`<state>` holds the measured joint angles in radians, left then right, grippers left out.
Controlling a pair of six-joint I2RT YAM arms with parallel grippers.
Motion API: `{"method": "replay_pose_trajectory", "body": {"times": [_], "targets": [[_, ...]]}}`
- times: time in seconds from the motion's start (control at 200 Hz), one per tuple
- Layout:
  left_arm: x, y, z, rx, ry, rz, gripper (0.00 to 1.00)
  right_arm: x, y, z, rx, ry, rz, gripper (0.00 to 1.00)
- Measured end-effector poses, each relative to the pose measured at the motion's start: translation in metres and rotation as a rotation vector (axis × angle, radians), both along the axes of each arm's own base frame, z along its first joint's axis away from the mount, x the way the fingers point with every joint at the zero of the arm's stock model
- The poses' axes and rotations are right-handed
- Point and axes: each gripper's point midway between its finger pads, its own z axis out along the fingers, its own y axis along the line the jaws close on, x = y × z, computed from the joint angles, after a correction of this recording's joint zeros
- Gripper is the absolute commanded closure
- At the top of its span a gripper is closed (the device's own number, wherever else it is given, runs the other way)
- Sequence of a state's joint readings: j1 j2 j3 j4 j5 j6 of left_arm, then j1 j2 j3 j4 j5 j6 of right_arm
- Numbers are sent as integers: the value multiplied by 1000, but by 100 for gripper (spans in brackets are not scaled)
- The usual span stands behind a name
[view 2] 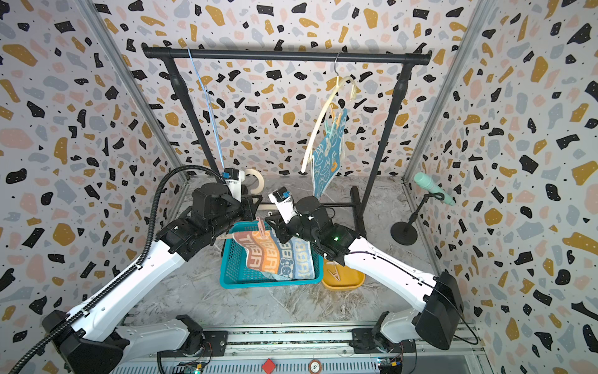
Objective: Remove the clothespins securing towels to the hanger
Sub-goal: Remove the clothespin from the hanger, then place the clothespin in the storage box.
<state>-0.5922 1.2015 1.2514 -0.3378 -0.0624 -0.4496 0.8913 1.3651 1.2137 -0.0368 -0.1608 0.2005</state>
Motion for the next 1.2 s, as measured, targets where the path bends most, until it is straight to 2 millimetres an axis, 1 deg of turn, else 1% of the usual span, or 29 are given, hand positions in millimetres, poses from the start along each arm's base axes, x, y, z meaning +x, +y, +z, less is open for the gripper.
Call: {"method": "replay_pose_trajectory", "body": {"times": [0.3, 0.496, 0.616, 0.681, 0.921, 1.066, 1.201], "targets": [[-2, 11, 6, 12, -31, 38, 100, -6, -7, 9, 20, -11, -3, 100], [-9, 24, 17, 22, -74, 72, 100, -10, -19, 13, 38, -8, -34, 100], [-14, 37, 28, 31, -111, 112, 100, -15, -36, 10, 45, -7, -73, 100], [-15, 41, 30, 39, -118, 127, 100, -20, -47, 8, 46, -6, -94, 100], [-13, 45, 18, 98, -92, 143, 100, -29, -80, 4, 32, 1, -173, 100], [-13, 44, 16, 101, -87, 141, 100, -32, -100, -9, 10, 19, -228, 100], [-13, 44, 16, 101, -87, 141, 100, -29, -117, -18, -1, 36, -289, 100]]}}
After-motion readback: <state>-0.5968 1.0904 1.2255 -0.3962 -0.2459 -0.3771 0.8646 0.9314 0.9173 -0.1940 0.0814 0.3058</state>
